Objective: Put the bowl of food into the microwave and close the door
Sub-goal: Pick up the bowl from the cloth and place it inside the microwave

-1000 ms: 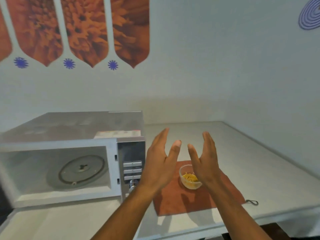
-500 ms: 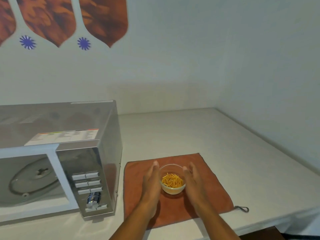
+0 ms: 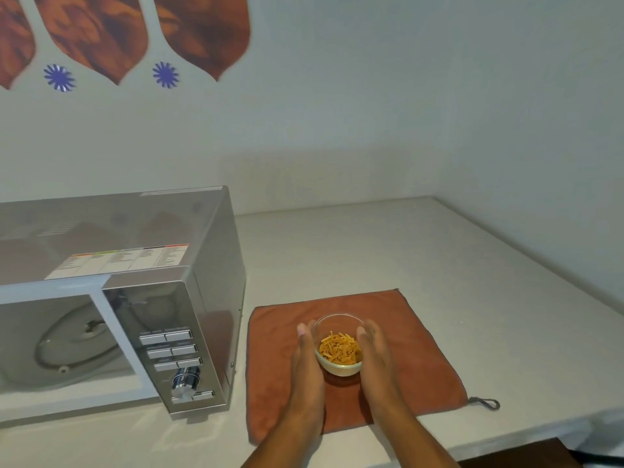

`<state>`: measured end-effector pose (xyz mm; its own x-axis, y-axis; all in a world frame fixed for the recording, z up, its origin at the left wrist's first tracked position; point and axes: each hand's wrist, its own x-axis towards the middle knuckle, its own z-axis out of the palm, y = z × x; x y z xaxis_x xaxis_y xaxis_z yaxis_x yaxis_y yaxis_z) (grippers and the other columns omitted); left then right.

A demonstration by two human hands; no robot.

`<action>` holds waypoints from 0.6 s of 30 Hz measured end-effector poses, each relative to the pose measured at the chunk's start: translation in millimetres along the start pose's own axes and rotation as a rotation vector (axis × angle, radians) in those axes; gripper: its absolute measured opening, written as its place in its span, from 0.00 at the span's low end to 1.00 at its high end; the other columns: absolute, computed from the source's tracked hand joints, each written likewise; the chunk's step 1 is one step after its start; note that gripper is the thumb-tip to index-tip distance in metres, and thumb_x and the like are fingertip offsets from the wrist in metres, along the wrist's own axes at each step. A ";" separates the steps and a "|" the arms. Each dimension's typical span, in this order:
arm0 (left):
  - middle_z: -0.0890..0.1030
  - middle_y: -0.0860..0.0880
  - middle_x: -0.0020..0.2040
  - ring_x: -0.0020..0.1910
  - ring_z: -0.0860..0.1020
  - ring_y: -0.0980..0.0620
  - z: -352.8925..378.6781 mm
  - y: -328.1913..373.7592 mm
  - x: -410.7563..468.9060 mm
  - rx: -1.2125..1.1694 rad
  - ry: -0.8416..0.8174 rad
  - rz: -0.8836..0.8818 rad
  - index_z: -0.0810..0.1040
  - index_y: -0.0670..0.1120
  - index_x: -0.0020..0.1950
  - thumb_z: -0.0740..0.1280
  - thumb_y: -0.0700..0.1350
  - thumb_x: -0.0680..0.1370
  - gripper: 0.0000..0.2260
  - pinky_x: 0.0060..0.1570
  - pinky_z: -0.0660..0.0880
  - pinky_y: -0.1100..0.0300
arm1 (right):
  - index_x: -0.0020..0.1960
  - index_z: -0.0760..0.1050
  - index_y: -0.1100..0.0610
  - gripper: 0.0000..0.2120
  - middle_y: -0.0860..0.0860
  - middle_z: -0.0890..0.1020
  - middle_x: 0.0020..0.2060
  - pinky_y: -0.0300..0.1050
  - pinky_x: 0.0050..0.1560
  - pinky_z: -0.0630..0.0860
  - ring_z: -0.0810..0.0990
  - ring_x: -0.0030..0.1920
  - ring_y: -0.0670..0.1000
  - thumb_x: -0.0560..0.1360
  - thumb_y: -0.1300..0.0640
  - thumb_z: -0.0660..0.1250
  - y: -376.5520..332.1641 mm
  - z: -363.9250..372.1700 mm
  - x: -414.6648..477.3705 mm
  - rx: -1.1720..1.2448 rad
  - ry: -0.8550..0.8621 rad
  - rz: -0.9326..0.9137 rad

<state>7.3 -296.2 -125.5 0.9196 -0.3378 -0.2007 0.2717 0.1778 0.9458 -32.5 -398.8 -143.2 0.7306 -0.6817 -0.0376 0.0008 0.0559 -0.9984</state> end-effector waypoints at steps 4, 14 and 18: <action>0.84 0.54 0.70 0.71 0.81 0.50 -12.7 -3.8 -9.6 -0.052 0.012 -0.041 0.79 0.65 0.72 0.55 0.85 0.69 0.40 0.76 0.73 0.43 | 0.78 0.66 0.45 0.25 0.43 0.76 0.68 0.32 0.53 0.70 0.74 0.63 0.37 0.83 0.40 0.59 -6.7 5.4 -17.3 0.001 0.017 -0.002; 0.83 0.46 0.71 0.71 0.81 0.44 -61.2 12.4 -64.8 -0.141 -0.048 0.025 0.73 0.59 0.78 0.57 0.81 0.70 0.43 0.74 0.74 0.36 | 0.72 0.69 0.39 0.19 0.33 0.76 0.63 0.35 0.54 0.72 0.75 0.63 0.35 0.83 0.39 0.59 -16.0 44.5 -86.8 0.022 0.040 -0.060; 0.88 0.53 0.63 0.66 0.85 0.51 -94.3 23.5 -89.6 -0.118 -0.028 0.093 0.76 0.59 0.73 0.54 0.76 0.75 0.34 0.72 0.77 0.44 | 0.74 0.68 0.39 0.20 0.31 0.75 0.63 0.34 0.55 0.72 0.74 0.64 0.35 0.83 0.38 0.58 -20.1 68.7 -121.4 0.011 0.019 -0.081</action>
<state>-41.9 -174.5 -109.3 0.9345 -0.3404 -0.1044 0.2184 0.3165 0.9231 -74.2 -267.1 -115.7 0.7150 -0.6979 0.0427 0.0675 0.0082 -0.9977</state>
